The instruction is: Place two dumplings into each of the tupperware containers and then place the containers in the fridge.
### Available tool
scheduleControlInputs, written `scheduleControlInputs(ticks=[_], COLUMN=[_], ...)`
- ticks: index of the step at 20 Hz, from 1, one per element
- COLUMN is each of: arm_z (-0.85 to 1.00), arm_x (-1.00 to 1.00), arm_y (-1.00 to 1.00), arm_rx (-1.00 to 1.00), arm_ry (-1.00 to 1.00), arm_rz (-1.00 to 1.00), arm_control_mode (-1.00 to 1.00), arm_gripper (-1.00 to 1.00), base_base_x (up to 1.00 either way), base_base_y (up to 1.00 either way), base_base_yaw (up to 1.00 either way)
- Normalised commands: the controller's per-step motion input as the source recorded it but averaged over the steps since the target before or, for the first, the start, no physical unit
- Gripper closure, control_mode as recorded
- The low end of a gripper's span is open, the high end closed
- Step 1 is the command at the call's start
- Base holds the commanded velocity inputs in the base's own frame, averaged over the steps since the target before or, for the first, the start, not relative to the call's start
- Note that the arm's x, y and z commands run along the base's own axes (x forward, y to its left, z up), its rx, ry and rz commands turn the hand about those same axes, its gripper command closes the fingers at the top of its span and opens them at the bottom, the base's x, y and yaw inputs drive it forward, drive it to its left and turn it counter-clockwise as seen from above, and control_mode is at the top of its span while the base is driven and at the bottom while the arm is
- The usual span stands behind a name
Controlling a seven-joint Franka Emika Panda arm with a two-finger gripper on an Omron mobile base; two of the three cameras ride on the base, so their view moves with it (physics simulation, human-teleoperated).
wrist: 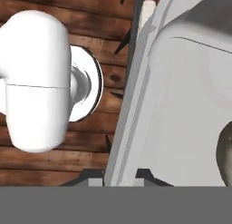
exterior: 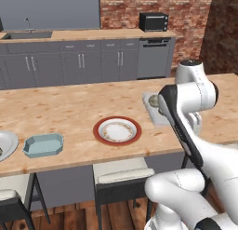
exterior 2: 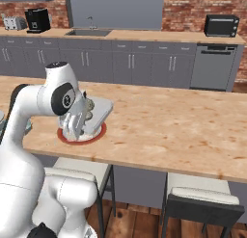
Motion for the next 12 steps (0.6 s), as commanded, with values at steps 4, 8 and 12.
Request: scheduleControlInputs(ticks=[4,8,12], arm_z=[0.01,0.05,0.06], arm_x=[-0.78,-0.05,0.0], arm_y=[0.06,-0.04,-0.12], arm_rx=[0.0,0.0,0.0], arm_ry=[-0.02,0.0,0.0], arm_rz=[0.0,0.0,0.0], arm_control_mode=[-1.0,-1.0,-1.0], arm_gripper=[1.0,1.0,1.0], base_base_x=[0.0,0.0,0.0], base_base_y=[0.0,0.0,0.0], base_base_yaw=[0.0,0.0,0.0])
